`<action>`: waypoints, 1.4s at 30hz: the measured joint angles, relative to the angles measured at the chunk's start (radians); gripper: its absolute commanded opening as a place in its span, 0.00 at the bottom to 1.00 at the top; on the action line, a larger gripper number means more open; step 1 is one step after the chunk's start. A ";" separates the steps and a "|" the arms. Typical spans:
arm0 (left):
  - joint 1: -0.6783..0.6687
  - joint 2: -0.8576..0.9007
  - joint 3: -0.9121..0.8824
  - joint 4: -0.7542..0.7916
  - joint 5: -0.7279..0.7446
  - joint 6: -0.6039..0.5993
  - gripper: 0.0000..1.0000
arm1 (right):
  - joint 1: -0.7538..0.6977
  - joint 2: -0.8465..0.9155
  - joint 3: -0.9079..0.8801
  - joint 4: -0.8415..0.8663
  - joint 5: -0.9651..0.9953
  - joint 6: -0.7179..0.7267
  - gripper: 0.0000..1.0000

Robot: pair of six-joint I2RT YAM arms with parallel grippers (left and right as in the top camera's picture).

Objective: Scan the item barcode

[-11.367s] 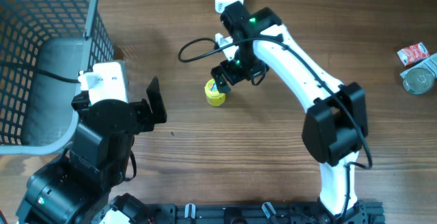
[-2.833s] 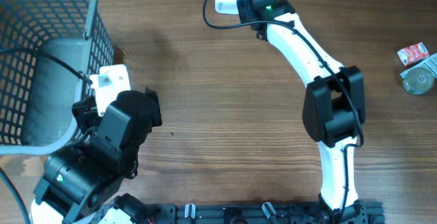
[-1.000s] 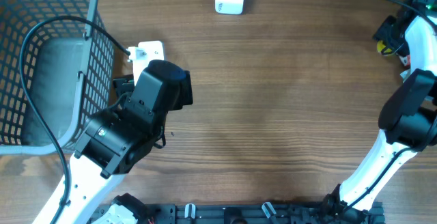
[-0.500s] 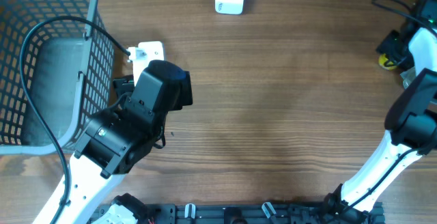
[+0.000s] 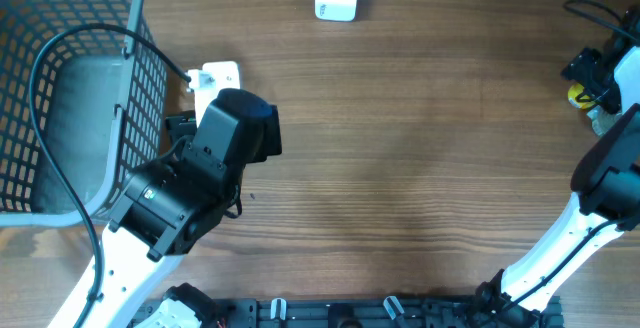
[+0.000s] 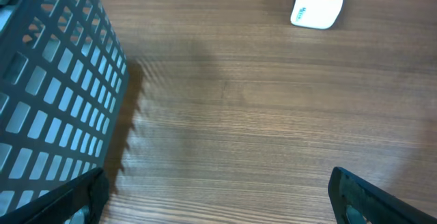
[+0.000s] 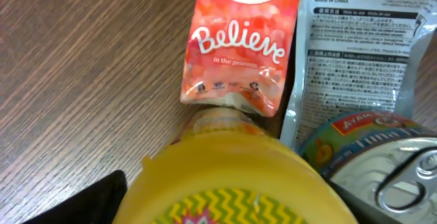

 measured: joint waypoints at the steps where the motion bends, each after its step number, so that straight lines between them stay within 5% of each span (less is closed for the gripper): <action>1: 0.000 0.000 0.000 -0.002 0.000 0.000 1.00 | 0.000 0.000 0.000 0.002 0.000 0.000 0.88; 4: 0.000 0.000 0.000 -0.003 0.000 0.000 1.00 | 0.000 0.000 0.000 0.011 -0.015 0.000 1.00; 15: 0.000 0.000 0.000 -0.004 0.000 0.000 1.00 | 0.000 -0.026 0.008 -0.045 -0.097 -0.001 1.00; 29: 0.000 -0.022 -0.001 0.023 -0.008 0.000 1.00 | 0.018 -0.335 0.015 -0.140 -0.098 0.005 1.00; 42: 0.000 -0.517 -0.002 0.028 -0.207 0.053 1.00 | 0.512 -0.483 0.017 -0.110 -0.148 -0.089 1.00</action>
